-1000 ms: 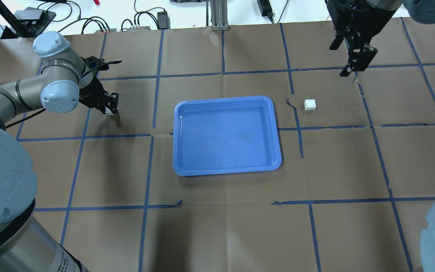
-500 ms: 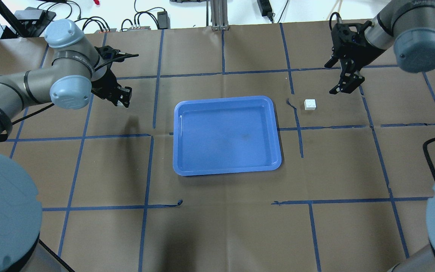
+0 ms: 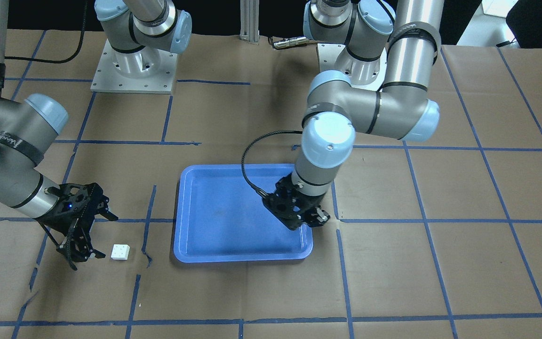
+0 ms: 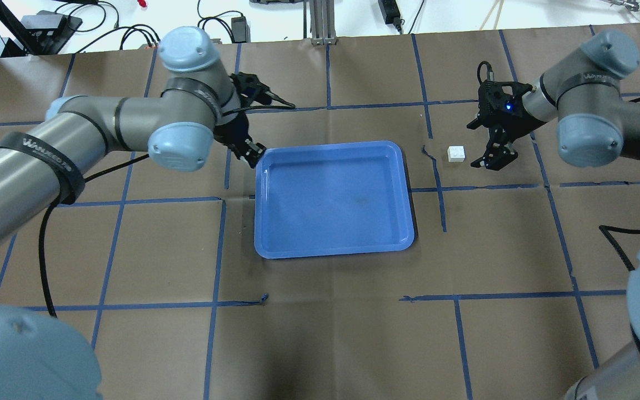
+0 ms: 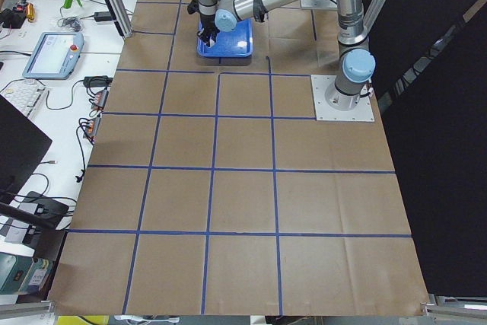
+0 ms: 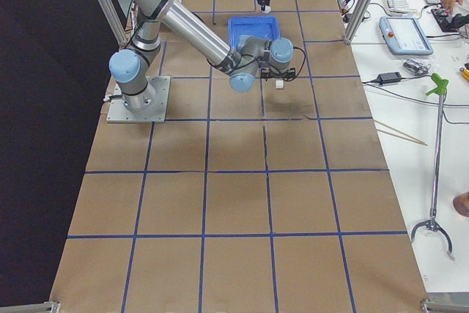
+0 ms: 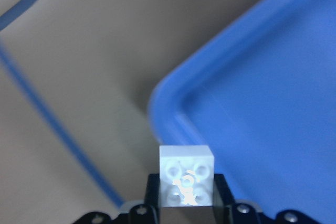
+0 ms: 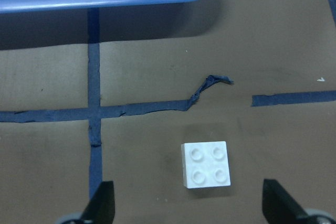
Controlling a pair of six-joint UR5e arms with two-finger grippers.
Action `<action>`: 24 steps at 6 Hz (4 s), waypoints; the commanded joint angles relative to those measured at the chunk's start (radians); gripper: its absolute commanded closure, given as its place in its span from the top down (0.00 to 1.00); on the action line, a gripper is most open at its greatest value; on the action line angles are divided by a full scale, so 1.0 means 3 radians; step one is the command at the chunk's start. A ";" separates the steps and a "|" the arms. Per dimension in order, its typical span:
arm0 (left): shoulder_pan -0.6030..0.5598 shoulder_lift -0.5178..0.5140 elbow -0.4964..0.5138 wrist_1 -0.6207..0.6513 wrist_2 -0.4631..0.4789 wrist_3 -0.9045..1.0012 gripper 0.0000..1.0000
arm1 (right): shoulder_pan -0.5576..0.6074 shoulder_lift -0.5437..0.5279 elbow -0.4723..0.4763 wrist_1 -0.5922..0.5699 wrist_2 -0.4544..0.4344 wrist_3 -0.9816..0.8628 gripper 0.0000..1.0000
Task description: Assemble white blocks and place on blue tray
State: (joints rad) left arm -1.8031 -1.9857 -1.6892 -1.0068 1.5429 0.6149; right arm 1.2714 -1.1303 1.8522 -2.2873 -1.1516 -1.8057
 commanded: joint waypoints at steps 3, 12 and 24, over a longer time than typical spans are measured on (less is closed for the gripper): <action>-0.0427 -0.0206 -0.0019 0.0063 -0.0040 0.1565 0.27 | -0.0015 0.0198 -0.0007 -0.0275 0.0040 -0.0182 1.00; -0.0484 -0.0305 -0.0091 0.0155 -0.0117 0.1581 0.85 | -0.0004 0.0219 -0.0007 -0.0286 0.0203 -0.0214 0.45; 0.0529 0.1608 0.0267 -0.1409 0.0006 -0.2096 0.99 | 0.1175 -0.0287 0.0114 -0.0285 0.0178 0.1160 0.20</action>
State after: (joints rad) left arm -1.6473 -1.5104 -1.6072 -1.4256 1.5441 0.0058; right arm 1.5534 -1.2116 1.8598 -2.3560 -1.0956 -1.5015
